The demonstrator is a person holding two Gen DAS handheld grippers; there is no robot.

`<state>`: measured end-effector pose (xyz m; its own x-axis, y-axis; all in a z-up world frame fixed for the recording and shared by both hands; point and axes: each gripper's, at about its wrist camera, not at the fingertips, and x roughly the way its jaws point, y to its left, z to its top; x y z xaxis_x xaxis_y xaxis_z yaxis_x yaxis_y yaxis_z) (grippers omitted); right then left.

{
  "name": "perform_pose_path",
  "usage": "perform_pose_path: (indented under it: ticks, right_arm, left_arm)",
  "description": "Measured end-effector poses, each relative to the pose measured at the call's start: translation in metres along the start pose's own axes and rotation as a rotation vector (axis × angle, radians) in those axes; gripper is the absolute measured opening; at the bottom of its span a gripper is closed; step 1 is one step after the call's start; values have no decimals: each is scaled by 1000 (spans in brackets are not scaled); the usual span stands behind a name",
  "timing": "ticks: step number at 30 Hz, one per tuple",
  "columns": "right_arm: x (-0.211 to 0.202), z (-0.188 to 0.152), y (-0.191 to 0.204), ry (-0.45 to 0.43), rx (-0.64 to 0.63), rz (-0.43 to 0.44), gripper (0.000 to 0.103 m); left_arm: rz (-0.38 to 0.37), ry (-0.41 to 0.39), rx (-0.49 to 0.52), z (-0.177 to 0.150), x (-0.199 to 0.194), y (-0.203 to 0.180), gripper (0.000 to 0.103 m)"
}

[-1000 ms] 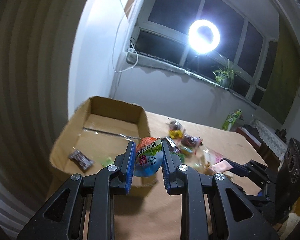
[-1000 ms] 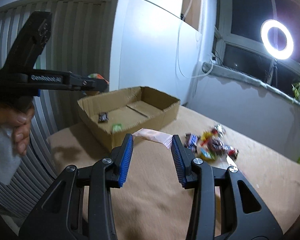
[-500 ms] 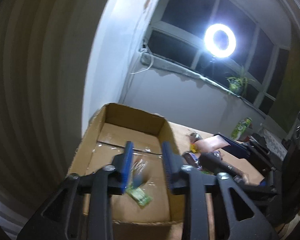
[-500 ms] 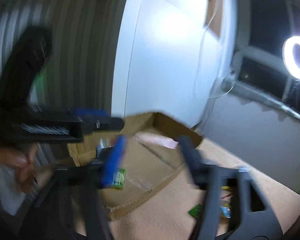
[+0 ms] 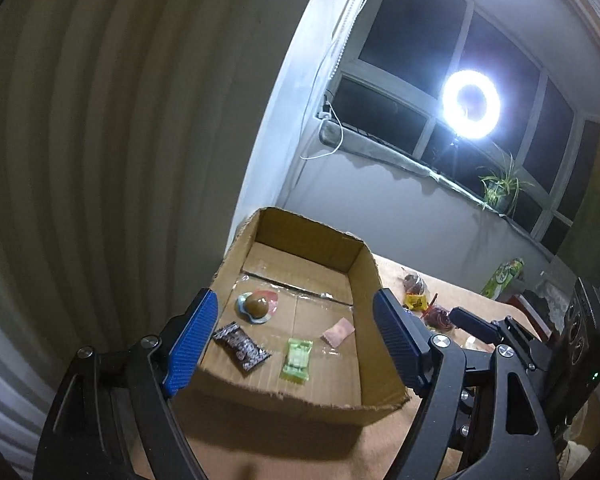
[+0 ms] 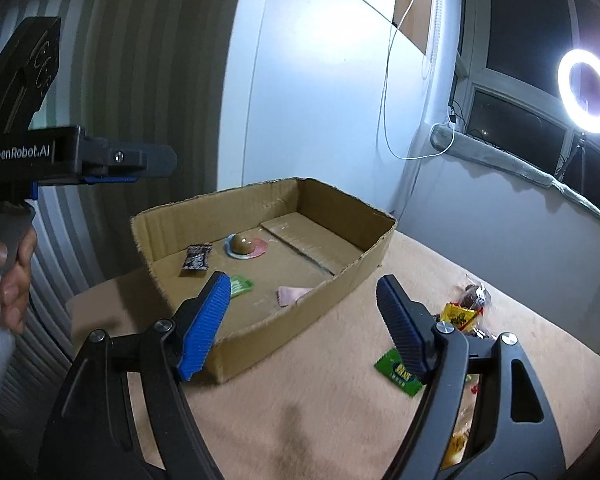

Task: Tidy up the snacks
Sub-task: 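Carry both items into the cardboard box and release them, then move both tools back toward the remaining snacks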

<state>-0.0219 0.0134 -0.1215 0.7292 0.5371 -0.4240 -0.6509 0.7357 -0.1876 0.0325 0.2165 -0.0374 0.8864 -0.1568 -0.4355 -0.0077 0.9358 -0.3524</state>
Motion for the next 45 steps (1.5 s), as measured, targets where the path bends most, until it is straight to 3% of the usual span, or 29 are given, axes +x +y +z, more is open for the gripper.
perform_pose_path:
  ticks: [15,22,33,45]
  right_arm:
    - [-63,-3,11,-69,-7,-12,78]
    - [-80,-9,15,-77,-6,-25,85]
    - [-93,-21,12,-67,15,-39,85]
    - [-109,-48,-20,-58,74,-71,85]
  left_arm:
    - [-21,-31,65,-2,-47,-37,80]
    - [-14,-59,137,-3,-65,-60,80]
    - [63,-128,292,1,-96,-96,80]
    - [33,-93,353,-8,-84,-124,81]
